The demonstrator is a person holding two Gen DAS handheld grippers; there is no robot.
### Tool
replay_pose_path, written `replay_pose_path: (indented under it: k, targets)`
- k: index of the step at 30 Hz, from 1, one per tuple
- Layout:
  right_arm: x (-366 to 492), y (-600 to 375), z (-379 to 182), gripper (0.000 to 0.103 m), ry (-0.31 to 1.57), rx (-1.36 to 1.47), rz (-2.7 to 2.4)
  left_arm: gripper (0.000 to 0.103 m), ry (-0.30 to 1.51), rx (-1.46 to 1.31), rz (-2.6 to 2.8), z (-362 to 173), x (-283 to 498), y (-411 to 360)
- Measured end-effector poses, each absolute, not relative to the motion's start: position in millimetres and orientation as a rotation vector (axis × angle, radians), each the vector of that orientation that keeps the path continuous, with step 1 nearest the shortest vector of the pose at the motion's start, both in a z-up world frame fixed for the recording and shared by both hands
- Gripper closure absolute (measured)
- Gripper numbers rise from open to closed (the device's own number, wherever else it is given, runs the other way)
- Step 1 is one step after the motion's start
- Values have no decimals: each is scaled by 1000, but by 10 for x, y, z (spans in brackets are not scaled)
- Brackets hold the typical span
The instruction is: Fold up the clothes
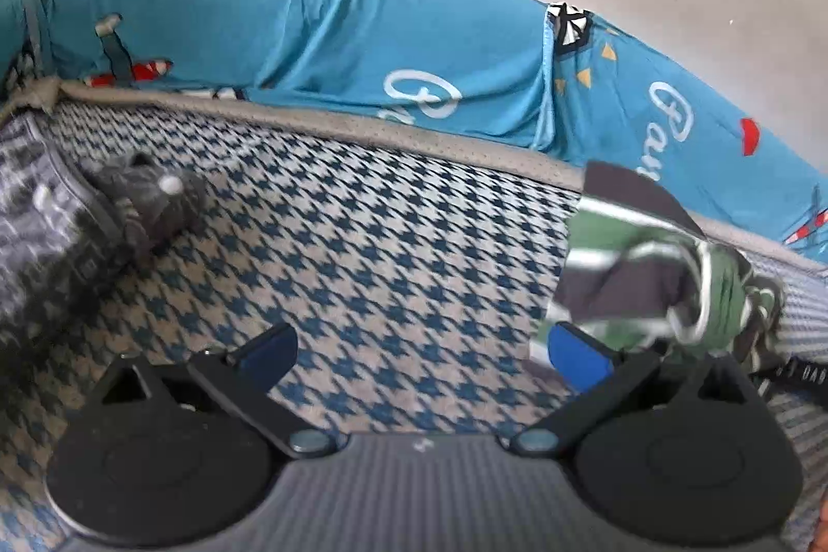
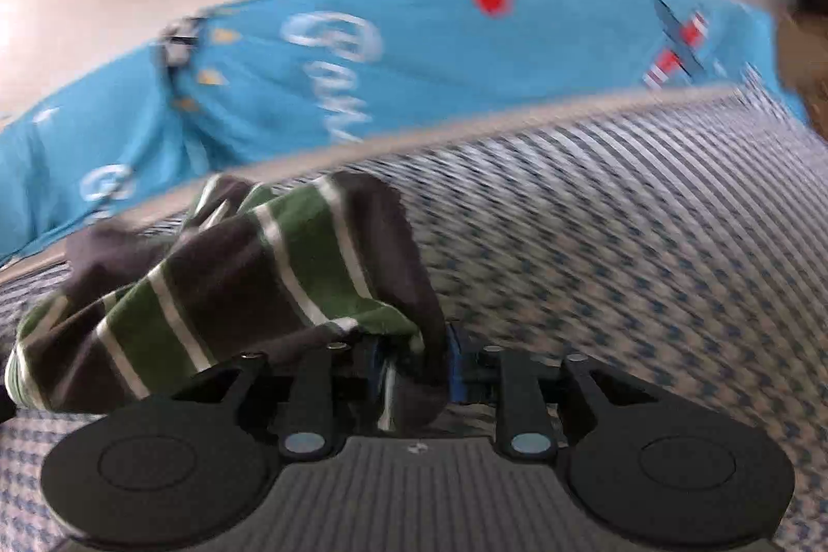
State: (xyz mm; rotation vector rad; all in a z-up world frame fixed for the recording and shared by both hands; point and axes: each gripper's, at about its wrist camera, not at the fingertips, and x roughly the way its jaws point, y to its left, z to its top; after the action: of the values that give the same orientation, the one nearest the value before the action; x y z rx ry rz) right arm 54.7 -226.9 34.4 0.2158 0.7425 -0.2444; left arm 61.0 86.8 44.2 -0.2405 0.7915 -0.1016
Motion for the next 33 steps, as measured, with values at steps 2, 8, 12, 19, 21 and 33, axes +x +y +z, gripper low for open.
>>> replay_pose_path:
  k: [2, 8, 12, 19, 21, 33]
  targets:
    - [476, -2409, 354, 64, 753, 228, -250, 0, 800, -251, -91, 417, 624, 848]
    - [280, -2546, 560, 55, 674, 203, -225, 0, 819, -264, -73, 350, 658, 754]
    - [291, -2449, 644, 53, 653, 218, -128, 0, 819, -241, -78, 332, 652, 668]
    - [321, -1996, 677, 41, 604, 124, 50, 0, 826, -244, -79, 310, 659, 648]
    - [316, -1849, 681, 36, 586, 82, 99, 0, 823, -251, -79, 306, 657, 660]
    - [503, -1179, 467, 39, 543, -171, 135, 0, 842, -245, -58, 249, 677, 712]
